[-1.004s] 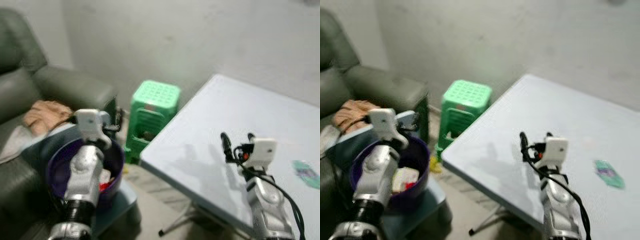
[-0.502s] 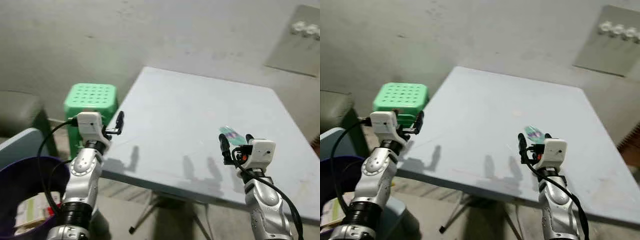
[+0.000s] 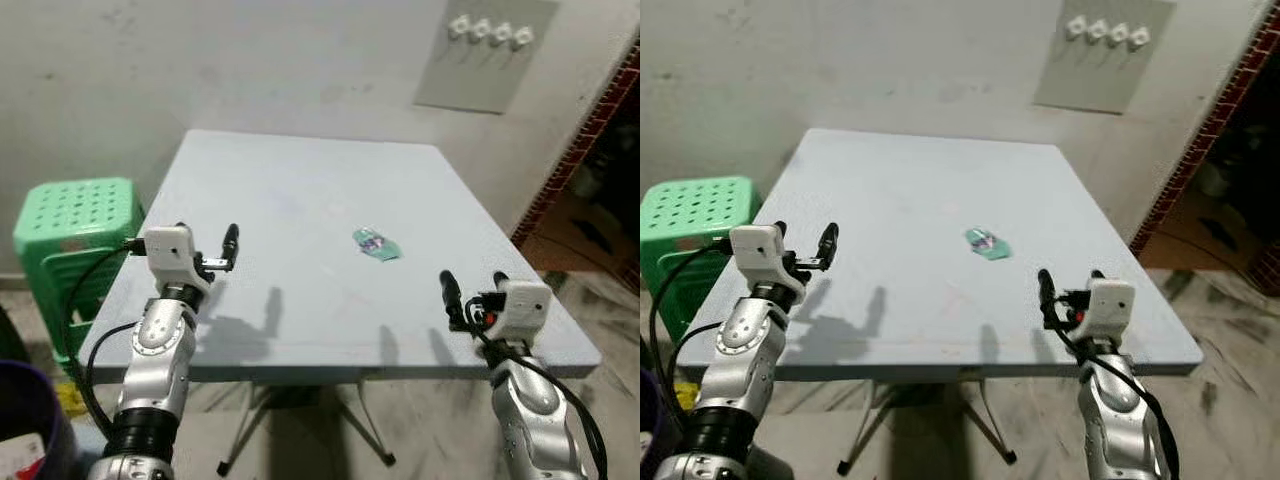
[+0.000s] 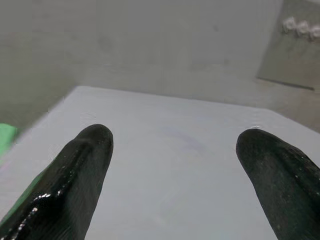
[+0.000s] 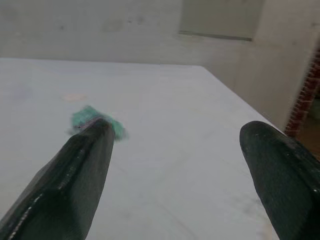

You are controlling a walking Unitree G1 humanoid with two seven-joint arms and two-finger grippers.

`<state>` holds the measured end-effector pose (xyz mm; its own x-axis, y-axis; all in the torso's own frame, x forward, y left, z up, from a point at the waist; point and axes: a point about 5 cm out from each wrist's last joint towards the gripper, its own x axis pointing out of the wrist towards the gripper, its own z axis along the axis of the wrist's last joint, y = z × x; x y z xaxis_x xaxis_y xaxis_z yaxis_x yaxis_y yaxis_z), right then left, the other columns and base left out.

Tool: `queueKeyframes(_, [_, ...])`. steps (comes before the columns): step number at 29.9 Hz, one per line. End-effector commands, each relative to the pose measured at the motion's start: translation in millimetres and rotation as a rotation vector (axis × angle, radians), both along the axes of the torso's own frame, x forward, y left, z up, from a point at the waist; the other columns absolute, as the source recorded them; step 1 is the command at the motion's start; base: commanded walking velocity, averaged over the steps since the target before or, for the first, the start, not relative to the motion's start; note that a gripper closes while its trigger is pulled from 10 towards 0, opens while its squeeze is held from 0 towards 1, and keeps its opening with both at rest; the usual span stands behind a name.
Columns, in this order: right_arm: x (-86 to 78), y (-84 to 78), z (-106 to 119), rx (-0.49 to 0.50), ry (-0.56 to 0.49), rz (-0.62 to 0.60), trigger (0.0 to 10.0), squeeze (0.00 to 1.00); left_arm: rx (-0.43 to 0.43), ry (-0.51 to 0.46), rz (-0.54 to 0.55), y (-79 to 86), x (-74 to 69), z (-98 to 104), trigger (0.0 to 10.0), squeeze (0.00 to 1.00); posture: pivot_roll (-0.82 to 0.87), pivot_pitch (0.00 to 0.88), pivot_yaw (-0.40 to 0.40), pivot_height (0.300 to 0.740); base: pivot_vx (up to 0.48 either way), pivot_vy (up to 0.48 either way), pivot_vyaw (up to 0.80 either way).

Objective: Picking trash to rubbish bin

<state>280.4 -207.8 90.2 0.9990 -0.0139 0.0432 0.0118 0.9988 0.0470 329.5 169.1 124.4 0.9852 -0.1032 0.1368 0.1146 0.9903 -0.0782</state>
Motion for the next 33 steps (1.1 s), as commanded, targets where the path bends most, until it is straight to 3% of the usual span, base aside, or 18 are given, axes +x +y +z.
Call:
queueKeyframes(1, [3.4, -0.4, 9.8, 0.007, -0.036, -0.009, 10.0, 0.0, 0.02, 0.002, 0.003, 2.0, -1.0, 0.0, 10.0, 0.0, -0.03, 0.0, -0.092, 0.74, 0.0, 0.0, 0.0])
queueKeyframes(10, [0.8, 1.2, 8.8, 0.037, -0.032, -0.03, 10.0, 0.0, -0.014, 0.037, 0.001, -1.1, -4.9, -6.0, 10.0, 0.0, -0.04, 0.0, -0.088, 0.74, 0.0, 0.0, 0.0])
queueKeyframes(12, [0.3, 2.2, 8.5, 0.037, -0.029, -0.033, 10.0, 0.0, 0.028, 0.042, 0.001, -2.3, -6.9, -8.3, 10.0, 0.0, -0.04, 0.0, -0.085, 0.74, 0.0, 0.0, 0.0])
queueKeyframes(17, [-2.4, 2.2, 5.2, 0.059, -0.018, -0.053, 10.0, 0.0, -0.002, 0.049, -0.026, -5.2, -9.7, -10.5, 10.0, 0.0, -0.04, 0.0, -0.08, 0.74, 0.0, 0.0, 0.0])
queueKeyframes(33, [-7.4, 6.5, 0.7, 0.093, -0.028, -0.083, 10.0, 0.0, 0.034, 0.074, -0.066, -3.1, -13.9, -9.7, 10.0, 0.0, -0.04, 0.0, -0.025, 0.74, 0.0, 0.0, 0.0])
